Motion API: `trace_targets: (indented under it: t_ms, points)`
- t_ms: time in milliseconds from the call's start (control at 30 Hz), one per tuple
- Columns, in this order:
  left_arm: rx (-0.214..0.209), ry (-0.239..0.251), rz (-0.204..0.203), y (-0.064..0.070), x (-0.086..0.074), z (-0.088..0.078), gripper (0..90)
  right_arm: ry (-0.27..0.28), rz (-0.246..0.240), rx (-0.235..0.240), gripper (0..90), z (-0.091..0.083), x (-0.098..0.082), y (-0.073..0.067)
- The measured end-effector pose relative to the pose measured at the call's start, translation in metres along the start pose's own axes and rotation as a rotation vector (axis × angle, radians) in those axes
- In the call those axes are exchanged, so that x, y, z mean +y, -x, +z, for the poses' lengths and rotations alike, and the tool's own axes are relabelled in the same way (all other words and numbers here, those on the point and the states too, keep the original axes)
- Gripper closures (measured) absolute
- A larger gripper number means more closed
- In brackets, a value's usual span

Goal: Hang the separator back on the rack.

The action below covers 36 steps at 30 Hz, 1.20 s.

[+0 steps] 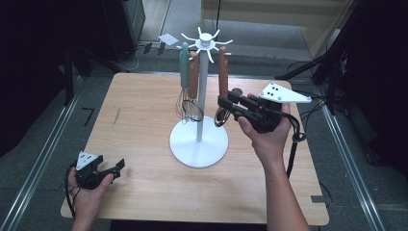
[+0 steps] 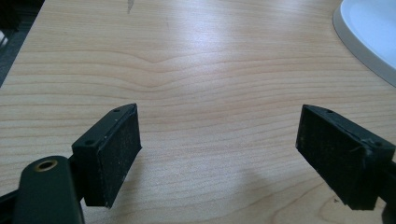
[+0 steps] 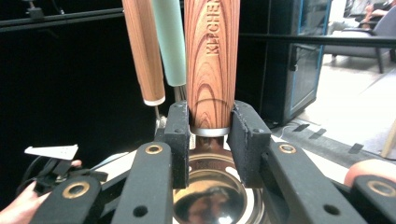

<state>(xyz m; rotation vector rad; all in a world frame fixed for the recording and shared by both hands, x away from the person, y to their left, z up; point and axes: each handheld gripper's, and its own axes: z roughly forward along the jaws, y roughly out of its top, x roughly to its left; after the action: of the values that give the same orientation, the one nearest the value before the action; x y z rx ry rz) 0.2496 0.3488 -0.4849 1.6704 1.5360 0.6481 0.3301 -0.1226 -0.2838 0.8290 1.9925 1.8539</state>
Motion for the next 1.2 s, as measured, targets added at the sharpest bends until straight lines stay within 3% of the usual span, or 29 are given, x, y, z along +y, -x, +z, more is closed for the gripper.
trace_targets:
  t_ms: [67, 233, 400, 900, 1200]
  points:
    - [0.001, 0.003, 0.000, 0.000, 0.000, 0.000, 14.3, 0.015, -0.007, -0.029, 70.8, 0.000, -0.002, -0.001]
    - [0.001, 0.002, 0.000, 0.000, 0.000, 0.000, 14.3, 0.049, 0.023, -0.036, 65.7, -0.003, -0.007, 0.003]
    - [0.002, 0.001, 0.001, 0.000, 0.000, 0.000, 14.3, 0.064, 0.012, -0.068, 59.8, -0.008, -0.010, 0.003]
    - [0.006, 0.001, 0.003, 0.000, 0.000, 0.000, 14.3, 0.044, -0.013, -0.244, 34.8, -0.017, -0.035, 0.010]
    - [0.007, 0.002, 0.002, 0.000, 0.000, 0.000, 14.3, 0.020, -0.007, -0.306, 26.0, -0.019, -0.053, 0.013]
